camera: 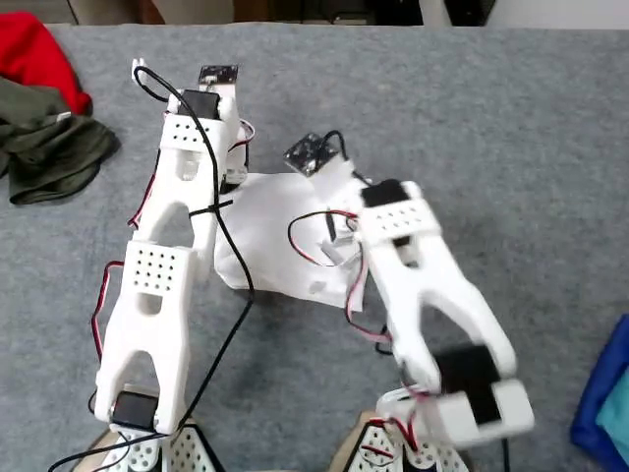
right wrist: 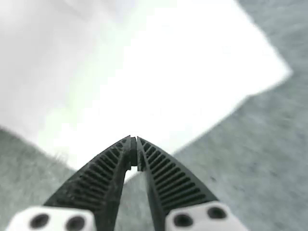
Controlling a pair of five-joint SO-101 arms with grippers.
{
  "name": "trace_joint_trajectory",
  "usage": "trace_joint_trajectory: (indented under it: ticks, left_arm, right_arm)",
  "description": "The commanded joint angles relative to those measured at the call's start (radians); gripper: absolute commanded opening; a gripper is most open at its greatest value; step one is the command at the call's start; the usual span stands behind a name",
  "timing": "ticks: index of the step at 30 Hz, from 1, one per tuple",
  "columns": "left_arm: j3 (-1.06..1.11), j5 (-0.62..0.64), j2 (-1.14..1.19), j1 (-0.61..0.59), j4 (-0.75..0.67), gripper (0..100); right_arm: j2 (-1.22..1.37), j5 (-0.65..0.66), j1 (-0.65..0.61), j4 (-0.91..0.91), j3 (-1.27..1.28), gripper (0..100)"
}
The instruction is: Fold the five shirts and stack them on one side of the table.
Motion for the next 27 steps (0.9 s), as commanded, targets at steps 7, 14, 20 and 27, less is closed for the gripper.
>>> trace_joint_trajectory:
  ticks: [7,14,20,27]
  left_arm:
    - [0.040,-0.003,0.064,-0.048,-0.190,2]
    - [0.006,-0.118,0.073,-0.048,-0.153,2]
    - [0.002,-0.114,0.073,-0.072,-0.152,2]
    - [-0.140,-0.103,0.015,-0.078,0.014,2]
  right_arm:
    - [0.251,-0.003,0.101,0.017,-0.216,0.5]
    - [0.335,0.066,0.194,0.080,-0.317,0.5]
    - [0.337,0.066,0.170,0.147,-0.407,0.5]
    - [0.337,0.064,0.128,0.290,-0.555,0.5]
